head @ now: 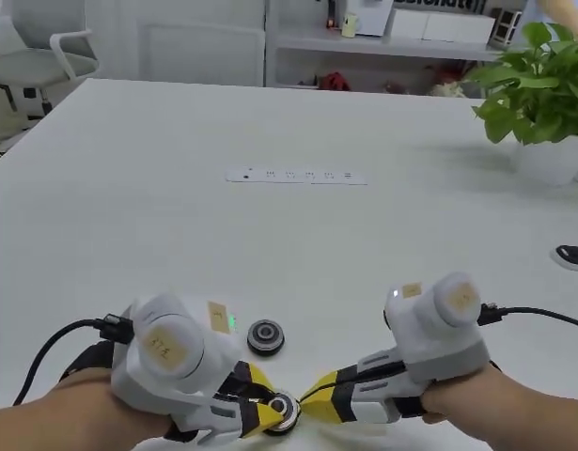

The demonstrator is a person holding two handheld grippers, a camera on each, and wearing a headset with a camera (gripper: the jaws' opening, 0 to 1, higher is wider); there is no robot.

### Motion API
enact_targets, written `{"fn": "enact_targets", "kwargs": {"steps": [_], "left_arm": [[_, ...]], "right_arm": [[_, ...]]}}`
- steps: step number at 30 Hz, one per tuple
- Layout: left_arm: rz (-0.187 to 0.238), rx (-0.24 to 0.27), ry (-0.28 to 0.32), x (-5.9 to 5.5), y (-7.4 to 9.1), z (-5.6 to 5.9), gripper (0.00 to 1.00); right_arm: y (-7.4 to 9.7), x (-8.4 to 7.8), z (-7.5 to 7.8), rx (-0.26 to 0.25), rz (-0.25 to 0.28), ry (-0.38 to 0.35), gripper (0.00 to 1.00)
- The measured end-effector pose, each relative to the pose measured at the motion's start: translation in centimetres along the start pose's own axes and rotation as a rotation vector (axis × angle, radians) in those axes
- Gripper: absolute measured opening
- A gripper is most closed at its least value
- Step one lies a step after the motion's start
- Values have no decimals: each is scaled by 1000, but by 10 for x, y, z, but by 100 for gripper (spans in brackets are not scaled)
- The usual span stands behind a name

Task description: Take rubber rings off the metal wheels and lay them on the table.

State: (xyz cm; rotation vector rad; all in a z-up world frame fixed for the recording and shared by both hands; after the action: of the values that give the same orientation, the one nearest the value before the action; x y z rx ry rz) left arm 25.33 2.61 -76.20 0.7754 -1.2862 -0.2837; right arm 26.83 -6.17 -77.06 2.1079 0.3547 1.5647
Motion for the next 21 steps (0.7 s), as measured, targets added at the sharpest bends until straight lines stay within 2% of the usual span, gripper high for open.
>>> {"fn": "enact_targets", "kwargs": {"steps": [5,21], "left_arm": [[-5,9,-2,0,0,0,12],[-22,12,-1,1,0,0,12]], "right_arm": [[-1,2,-1,-2,13,-18,0],[-6,7,-9,20,13,24,0]]}}
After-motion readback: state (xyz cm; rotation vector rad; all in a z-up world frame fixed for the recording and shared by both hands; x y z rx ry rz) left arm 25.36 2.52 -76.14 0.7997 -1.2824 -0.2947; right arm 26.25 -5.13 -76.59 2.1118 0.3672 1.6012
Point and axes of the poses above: the centre of the closed fingertips' face, and the gripper's own axes: y roughly backward along the fingers, z roughly to its right, x roughly out of its top, the point moved 5 cm from there along y, roughly backward along the fingers, and after that the axes turned 10 degrees about y, right-handed, at the moved point
